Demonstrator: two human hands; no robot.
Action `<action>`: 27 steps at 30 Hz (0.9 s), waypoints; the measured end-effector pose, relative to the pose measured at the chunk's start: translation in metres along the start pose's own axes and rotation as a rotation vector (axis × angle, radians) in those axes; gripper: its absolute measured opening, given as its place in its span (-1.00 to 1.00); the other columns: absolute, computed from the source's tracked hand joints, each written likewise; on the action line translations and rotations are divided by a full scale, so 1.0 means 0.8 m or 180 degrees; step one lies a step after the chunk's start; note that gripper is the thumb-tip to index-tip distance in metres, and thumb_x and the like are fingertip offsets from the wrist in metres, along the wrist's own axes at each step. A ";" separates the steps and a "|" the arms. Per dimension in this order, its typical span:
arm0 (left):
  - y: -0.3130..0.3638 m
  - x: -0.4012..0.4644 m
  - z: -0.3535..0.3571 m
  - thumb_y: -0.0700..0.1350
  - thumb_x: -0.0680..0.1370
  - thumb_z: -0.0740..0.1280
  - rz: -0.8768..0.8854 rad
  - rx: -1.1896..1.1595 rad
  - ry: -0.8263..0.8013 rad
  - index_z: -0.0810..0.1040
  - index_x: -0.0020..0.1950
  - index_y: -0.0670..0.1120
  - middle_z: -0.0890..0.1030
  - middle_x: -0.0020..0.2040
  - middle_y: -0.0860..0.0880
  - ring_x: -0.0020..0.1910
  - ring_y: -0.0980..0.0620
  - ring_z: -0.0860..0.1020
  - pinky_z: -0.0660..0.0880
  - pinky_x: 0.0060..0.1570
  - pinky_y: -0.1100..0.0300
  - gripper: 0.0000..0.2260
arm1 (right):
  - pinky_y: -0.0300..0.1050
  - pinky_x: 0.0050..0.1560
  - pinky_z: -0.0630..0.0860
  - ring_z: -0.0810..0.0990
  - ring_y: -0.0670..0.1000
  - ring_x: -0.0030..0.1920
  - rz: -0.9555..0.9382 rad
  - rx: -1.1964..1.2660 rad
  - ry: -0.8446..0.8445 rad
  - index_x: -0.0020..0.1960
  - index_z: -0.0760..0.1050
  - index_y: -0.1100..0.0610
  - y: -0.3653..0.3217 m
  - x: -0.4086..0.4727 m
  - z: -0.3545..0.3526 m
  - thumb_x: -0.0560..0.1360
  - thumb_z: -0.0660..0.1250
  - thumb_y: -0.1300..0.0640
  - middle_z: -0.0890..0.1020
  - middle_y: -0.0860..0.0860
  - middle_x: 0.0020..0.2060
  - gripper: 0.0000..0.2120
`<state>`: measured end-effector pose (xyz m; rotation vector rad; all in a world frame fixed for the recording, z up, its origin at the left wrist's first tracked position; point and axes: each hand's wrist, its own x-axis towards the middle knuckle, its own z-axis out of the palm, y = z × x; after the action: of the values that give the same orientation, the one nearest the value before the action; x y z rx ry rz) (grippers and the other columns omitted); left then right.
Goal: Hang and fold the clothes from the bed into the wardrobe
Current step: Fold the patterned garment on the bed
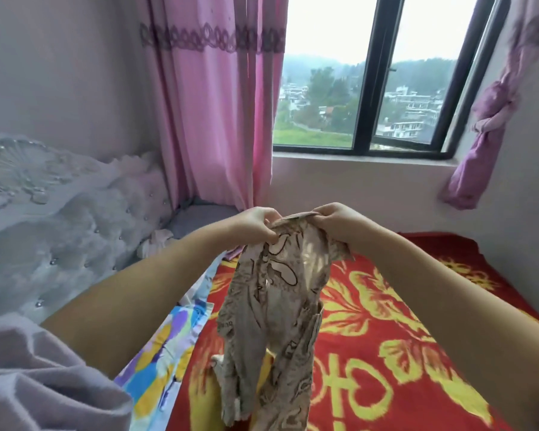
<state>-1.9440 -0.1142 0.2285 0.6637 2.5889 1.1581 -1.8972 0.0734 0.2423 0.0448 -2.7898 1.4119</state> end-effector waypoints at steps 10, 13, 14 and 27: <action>-0.044 -0.023 0.025 -0.22 0.49 0.39 0.0307 -0.0239 0.0594 0.41 -0.38 -0.11 0.35 -0.47 0.12 -0.45 0.16 0.29 0.20 -0.42 0.27 -0.72 | -0.25 0.10 0.36 0.46 -0.09 0.18 -0.0484 -0.1413 -0.0054 0.44 0.32 -0.03 -0.010 -0.015 -0.055 0.50 0.35 -0.10 0.43 -0.07 0.35 -0.45; -0.004 -0.028 0.011 -0.19 0.39 0.32 0.0529 -0.0360 0.0430 0.43 -0.35 -0.09 0.36 -0.45 0.09 -0.46 0.15 0.29 0.23 -0.42 0.25 -0.87 | -0.27 -0.03 0.44 0.53 -0.11 -0.01 -0.0449 -0.2250 -0.0428 0.50 0.23 -0.05 0.006 -0.027 -0.043 0.48 0.38 -0.12 0.51 -0.01 0.28 -0.34; 0.011 -0.029 0.011 -0.14 0.35 0.29 0.0567 -0.0225 0.0387 0.49 -0.31 -0.12 0.40 -0.42 0.06 -0.44 0.14 0.32 0.27 -0.40 0.24 -0.93 | -0.23 -0.06 0.48 0.55 -0.08 -0.06 -0.0530 -0.2325 -0.0428 0.44 0.33 -0.04 0.012 -0.029 -0.033 0.47 0.39 -0.10 0.57 0.00 0.18 -0.42; 0.001 -0.031 0.002 0.17 0.51 0.32 0.0574 0.1504 0.0880 0.41 -0.30 -0.02 0.47 -0.36 0.04 -0.30 -0.04 0.43 0.40 -0.27 0.07 -0.68 | -0.28 -0.44 0.30 0.40 -0.02 -0.33 -0.0536 -0.0186 0.1154 -0.05 0.45 0.16 0.049 -0.030 -0.023 0.59 0.17 0.13 0.50 0.01 -0.33 -0.86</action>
<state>-1.9213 -0.1246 0.2284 0.9002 3.1345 0.7184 -1.8741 0.1117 0.2211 0.0198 -2.4650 1.1657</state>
